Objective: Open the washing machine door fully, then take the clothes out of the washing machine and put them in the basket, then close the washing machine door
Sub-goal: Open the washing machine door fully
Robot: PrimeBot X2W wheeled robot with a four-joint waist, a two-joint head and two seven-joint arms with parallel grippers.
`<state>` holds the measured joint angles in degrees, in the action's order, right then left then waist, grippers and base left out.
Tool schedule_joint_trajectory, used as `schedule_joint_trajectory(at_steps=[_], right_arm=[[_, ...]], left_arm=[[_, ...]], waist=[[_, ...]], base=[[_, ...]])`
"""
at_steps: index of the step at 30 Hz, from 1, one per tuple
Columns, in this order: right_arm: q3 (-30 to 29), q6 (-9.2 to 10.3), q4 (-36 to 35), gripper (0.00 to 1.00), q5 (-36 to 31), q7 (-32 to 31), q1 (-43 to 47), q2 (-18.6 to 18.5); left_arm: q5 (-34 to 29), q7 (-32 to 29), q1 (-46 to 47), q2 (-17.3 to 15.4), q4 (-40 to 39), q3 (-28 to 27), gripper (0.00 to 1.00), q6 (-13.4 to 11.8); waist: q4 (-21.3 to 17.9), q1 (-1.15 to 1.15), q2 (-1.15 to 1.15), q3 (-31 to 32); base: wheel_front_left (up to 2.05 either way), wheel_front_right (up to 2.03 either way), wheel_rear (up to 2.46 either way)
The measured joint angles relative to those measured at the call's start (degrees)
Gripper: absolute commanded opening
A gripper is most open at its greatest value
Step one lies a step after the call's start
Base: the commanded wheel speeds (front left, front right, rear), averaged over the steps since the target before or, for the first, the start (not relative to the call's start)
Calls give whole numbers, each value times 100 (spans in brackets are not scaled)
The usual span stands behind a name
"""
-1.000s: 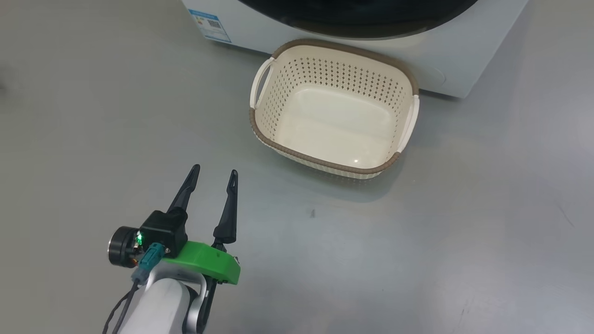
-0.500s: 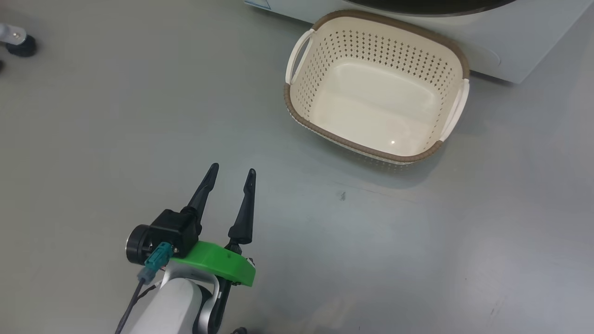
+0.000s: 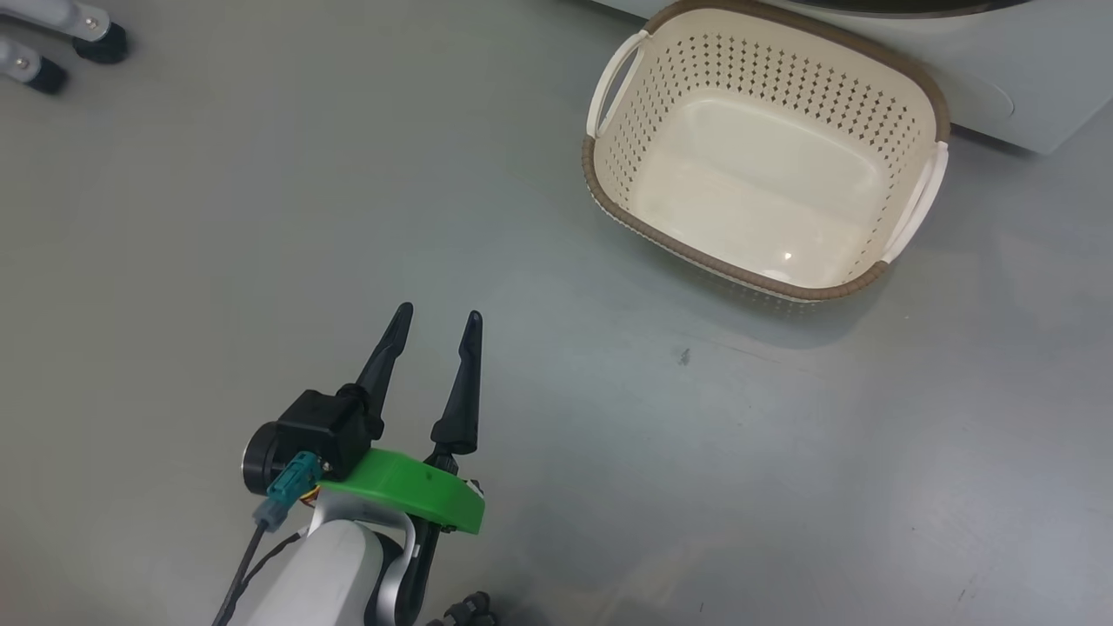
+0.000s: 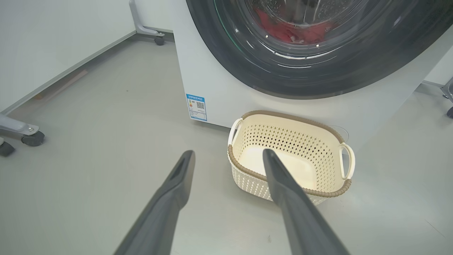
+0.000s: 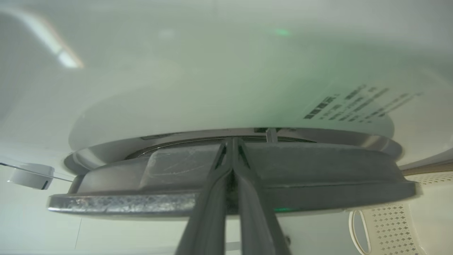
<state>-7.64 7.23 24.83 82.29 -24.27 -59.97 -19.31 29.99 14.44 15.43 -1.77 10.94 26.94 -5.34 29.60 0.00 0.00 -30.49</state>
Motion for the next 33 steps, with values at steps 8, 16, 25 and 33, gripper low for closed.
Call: schedule_joint_trajectory(at_steps=[8,16,25,33], right_arm=[[-123,1,297,0,203,-97,-328,7],[-285,0,904,0,508,-346,-542,13],[-271,0,1260,0,534,-537,-596,-49],[-258,0,1547,0,586,-639,-594,36]], left_arm=[[19,0,0,11,-2,55,100,-34],[19,0,0,14,-2,101,100,-42],[19,0,0,15,12,108,100,-70],[12,0,0,16,69,82,100,-90]], waist=[[77,0,0,-16],[128,0,0,-8],[130,0,0,51],[42,0,0,184]], base=[[0,0,0],[0,0,0],[0,0,0],[0,0,0]])
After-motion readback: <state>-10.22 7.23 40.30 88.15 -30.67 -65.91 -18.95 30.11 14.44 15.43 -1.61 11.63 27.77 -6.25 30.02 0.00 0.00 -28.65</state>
